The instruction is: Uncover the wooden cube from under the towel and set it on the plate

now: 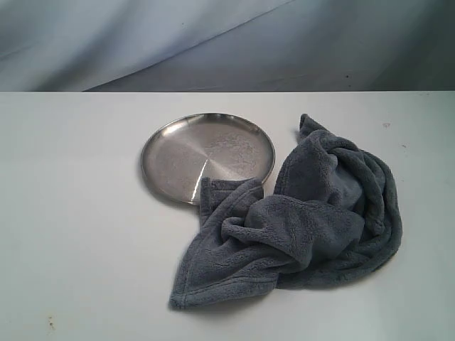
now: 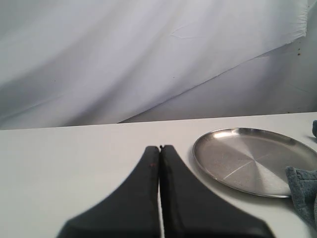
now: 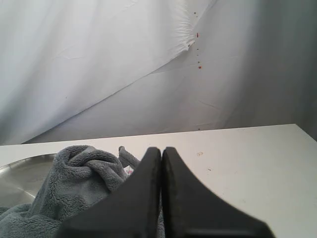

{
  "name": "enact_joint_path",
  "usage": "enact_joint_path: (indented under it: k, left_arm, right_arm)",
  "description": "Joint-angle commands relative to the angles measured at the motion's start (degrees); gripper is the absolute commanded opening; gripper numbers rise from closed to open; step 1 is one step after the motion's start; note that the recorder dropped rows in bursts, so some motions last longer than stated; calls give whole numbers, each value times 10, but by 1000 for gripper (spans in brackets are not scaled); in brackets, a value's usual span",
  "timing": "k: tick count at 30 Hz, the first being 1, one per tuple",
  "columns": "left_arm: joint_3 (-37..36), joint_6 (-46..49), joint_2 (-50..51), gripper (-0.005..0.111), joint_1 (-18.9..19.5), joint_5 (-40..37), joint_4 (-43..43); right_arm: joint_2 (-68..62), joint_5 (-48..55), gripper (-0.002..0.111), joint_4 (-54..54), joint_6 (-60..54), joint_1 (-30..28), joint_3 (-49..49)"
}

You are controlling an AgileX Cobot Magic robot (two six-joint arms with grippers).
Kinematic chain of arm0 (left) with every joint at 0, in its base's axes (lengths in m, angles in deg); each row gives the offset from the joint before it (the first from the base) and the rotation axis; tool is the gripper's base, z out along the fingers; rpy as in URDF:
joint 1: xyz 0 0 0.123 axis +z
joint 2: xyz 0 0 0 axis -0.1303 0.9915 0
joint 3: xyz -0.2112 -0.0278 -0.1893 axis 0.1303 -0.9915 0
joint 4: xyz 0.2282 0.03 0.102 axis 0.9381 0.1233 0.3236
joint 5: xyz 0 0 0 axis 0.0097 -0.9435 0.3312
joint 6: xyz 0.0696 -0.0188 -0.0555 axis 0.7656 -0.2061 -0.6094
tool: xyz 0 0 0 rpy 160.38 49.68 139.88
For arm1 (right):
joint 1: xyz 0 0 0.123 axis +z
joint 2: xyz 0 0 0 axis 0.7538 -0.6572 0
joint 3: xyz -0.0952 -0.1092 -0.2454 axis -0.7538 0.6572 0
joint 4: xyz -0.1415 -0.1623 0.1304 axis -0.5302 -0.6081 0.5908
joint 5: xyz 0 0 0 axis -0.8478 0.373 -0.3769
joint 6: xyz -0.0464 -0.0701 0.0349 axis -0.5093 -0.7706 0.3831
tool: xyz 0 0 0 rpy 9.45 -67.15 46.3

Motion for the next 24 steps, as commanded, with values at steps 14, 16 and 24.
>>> enact_joint_path:
  k: [14,16,24]
  left_arm:
    - [-3,-1,-2,0,-3,-1,-1]
    - [-3,-1,-2,0,-3,-1,-1]
    - [-3,-1,-2,0,-3,-1,-1]
  right_arm:
    - [3,1,0,3,-2,-4,2]
    - [3,-3,0,3,-2,-4,2]
    - [3,-4,0,108,3,-4,2]
